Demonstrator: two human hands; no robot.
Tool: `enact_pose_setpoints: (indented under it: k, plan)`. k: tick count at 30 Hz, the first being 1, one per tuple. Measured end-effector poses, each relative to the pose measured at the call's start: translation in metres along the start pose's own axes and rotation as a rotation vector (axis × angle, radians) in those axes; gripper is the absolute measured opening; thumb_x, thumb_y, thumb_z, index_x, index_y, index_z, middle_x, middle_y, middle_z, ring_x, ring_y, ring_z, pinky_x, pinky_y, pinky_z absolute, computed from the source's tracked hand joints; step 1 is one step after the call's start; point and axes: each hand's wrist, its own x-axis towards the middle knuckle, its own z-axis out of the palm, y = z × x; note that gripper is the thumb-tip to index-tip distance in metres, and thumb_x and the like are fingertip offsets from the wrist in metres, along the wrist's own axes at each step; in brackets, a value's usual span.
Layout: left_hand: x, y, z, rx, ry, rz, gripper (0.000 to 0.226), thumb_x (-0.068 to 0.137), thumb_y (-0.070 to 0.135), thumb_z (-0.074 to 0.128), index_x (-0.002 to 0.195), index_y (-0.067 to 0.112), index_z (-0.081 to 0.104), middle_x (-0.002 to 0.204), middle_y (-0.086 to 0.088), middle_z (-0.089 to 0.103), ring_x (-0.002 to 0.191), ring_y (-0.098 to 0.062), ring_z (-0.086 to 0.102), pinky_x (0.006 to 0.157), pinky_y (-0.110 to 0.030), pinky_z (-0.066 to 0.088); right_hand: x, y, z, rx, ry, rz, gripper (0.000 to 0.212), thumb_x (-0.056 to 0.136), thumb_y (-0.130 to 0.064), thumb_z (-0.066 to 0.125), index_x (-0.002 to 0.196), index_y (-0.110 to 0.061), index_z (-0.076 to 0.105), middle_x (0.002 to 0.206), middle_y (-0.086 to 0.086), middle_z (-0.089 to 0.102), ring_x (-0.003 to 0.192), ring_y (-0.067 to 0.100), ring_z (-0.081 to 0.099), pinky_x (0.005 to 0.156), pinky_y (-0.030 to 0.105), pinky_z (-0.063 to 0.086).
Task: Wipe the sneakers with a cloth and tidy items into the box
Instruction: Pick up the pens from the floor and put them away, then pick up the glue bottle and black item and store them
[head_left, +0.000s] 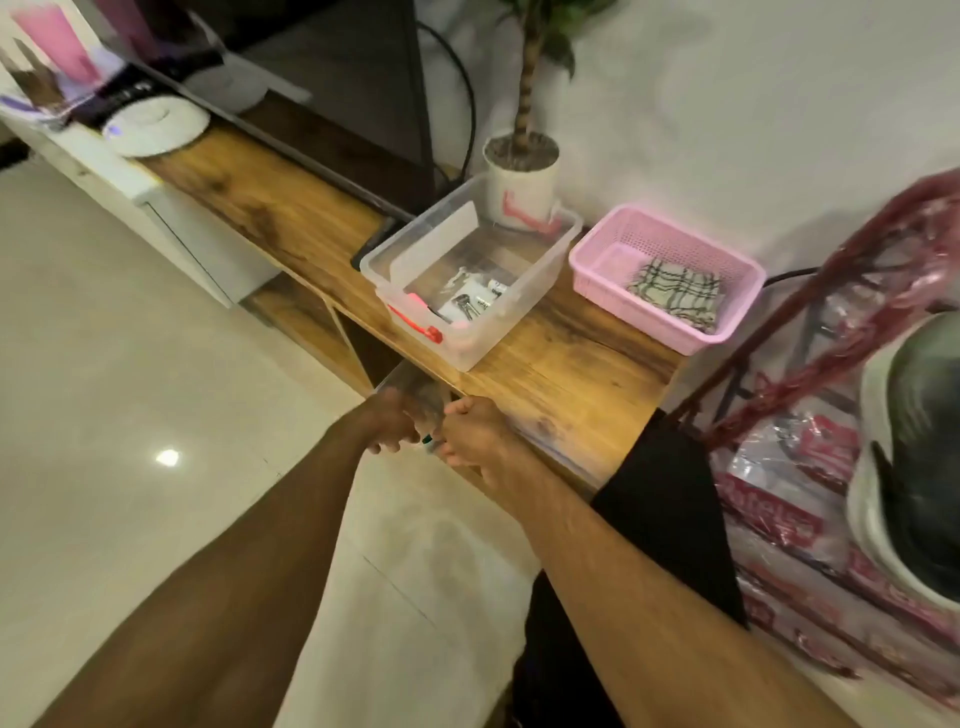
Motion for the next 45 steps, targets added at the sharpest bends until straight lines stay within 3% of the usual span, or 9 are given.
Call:
enact_pose_setpoints:
  k: [3,7,11,15,20,25,34,39,45]
  plan:
    - [-0.035,0.017,-0.001,-0.023,0.034,0.043,0.019,0.093,0.01,0.055,0.108,0.001,0.064,0.103,-0.019,0.068,0.096,-0.036,0.068,0.084,-0.047,0.056,-0.038,-0.012,-0.024,-0.059,-0.022,-0.053,0.004,0.093,-0.01,0.059,0.091,-0.012,0.056,0.099,0.015,0.068,0.084,0.026,0.067,0.088,0.04,0.056]
    - [-0.085,0.047,0.001,-0.066,0.163,0.166,0.009,0.093,0.011,0.056,0.088,0.011,0.064,0.084,-0.011,0.068,0.066,-0.021,0.068,0.055,-0.031,0.055,-0.084,-0.017,-0.064,-0.056,0.042,-0.137,0.007,0.093,-0.006,0.057,0.094,-0.012,0.058,0.096,0.009,0.066,0.084,0.022,0.068,0.086,0.042,0.058]
    - [-0.122,0.09,0.011,-0.121,0.271,0.318,0.007,0.089,0.005,0.063,0.088,0.011,0.067,0.082,-0.011,0.067,0.062,-0.022,0.066,0.053,-0.033,0.055,-0.122,-0.022,-0.101,0.014,0.16,-0.276,0.011,0.093,-0.004,0.055,0.095,-0.012,0.063,0.101,0.01,0.066,0.093,0.027,0.067,0.078,0.04,0.058]
    - [-0.153,0.149,0.028,-0.223,0.323,0.485,0.007,0.088,0.004,0.062,0.091,0.01,0.066,0.076,-0.011,0.067,0.059,-0.021,0.063,0.049,-0.027,0.05,-0.161,-0.032,-0.145,0.037,0.313,-0.448,0.009,0.086,-0.007,0.063,0.083,-0.015,0.064,0.088,0.013,0.07,0.072,0.023,0.064,0.065,0.037,0.053]
    - [-0.205,0.26,0.072,-0.359,0.306,0.792,0.013,0.084,-0.001,0.063,0.082,0.012,0.064,0.064,-0.018,0.058,0.046,-0.021,0.056,0.043,-0.025,0.046,-0.217,-0.033,-0.237,0.043,0.613,-0.598,0.023,0.081,-0.002,0.062,0.071,-0.022,0.068,0.084,0.002,0.072,0.08,0.021,0.069,0.075,0.039,0.059]
    - [-0.261,0.367,0.159,-0.304,0.086,1.042,0.01,0.084,0.001,0.065,0.092,0.007,0.066,0.051,-0.003,0.06,0.038,-0.012,0.053,0.037,-0.019,0.045,-0.29,0.012,-0.348,0.237,1.004,-0.616,0.015,0.081,-0.003,0.063,0.077,-0.015,0.072,0.081,0.005,0.073,0.077,0.026,0.07,0.07,0.045,0.06]
    - [-0.331,0.447,0.338,-0.16,-0.335,1.252,0.014,0.087,0.006,0.064,0.1,0.012,0.065,0.064,-0.005,0.062,0.051,-0.021,0.059,0.047,-0.032,0.052,-0.388,0.156,-0.451,0.539,1.466,-0.508,0.02,0.079,-0.006,0.065,0.07,-0.024,0.07,0.081,-0.003,0.073,0.075,0.021,0.07,0.075,0.043,0.06]
    - [-0.354,0.443,0.445,-0.037,-0.565,1.2,0.017,0.087,0.006,0.063,0.103,0.014,0.065,0.067,-0.01,0.061,0.053,-0.022,0.061,0.047,-0.032,0.051,-0.416,0.256,-0.468,0.707,1.598,-0.355,0.016,0.084,-0.004,0.059,0.085,-0.014,0.072,0.08,0.002,0.072,0.062,0.016,0.066,0.051,0.028,0.054]
    - [-0.334,0.411,0.558,0.177,-0.753,1.024,0.018,0.087,0.01,0.064,0.102,0.02,0.065,0.074,-0.011,0.066,0.056,-0.02,0.062,0.051,-0.032,0.052,-0.409,0.388,-0.463,0.899,1.62,-0.104,0.015,0.087,-0.003,0.058,0.089,-0.011,0.071,0.081,0.004,0.07,0.063,0.018,0.065,0.051,0.029,0.053]
